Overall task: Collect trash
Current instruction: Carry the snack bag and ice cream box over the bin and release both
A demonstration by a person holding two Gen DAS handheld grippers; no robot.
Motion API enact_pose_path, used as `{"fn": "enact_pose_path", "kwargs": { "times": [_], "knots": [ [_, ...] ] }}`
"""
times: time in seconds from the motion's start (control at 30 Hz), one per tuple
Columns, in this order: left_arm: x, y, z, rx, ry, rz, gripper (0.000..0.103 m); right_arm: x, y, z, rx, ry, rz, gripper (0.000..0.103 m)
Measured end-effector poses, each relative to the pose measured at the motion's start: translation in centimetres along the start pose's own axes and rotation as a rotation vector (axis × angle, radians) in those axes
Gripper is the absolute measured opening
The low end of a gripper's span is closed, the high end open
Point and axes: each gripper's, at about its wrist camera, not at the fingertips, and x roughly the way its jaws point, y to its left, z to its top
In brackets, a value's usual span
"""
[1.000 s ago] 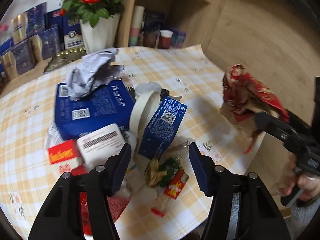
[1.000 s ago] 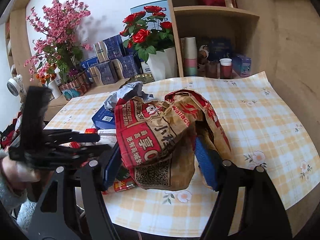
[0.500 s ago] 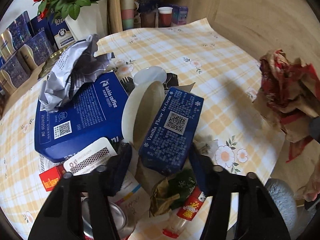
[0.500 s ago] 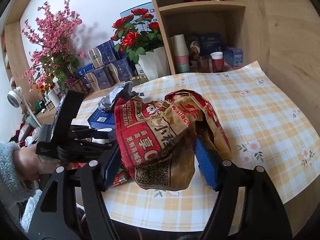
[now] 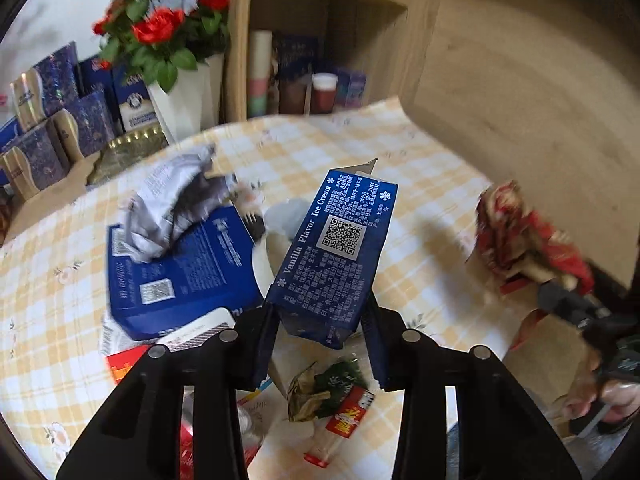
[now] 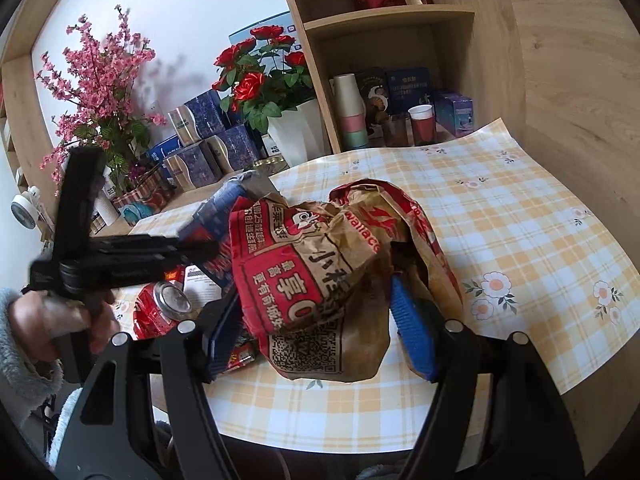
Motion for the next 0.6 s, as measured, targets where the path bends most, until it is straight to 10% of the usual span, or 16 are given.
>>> {"fn": "enact_pose_path", "kwargs": {
  "times": [0.6],
  "knots": [
    [-18.8,1.0,-13.6,-0.127,-0.187,-0.007,0.038,-4.1,9.9,-6.5,-0.136,0.054,0.136,0.071]
  ]
}}
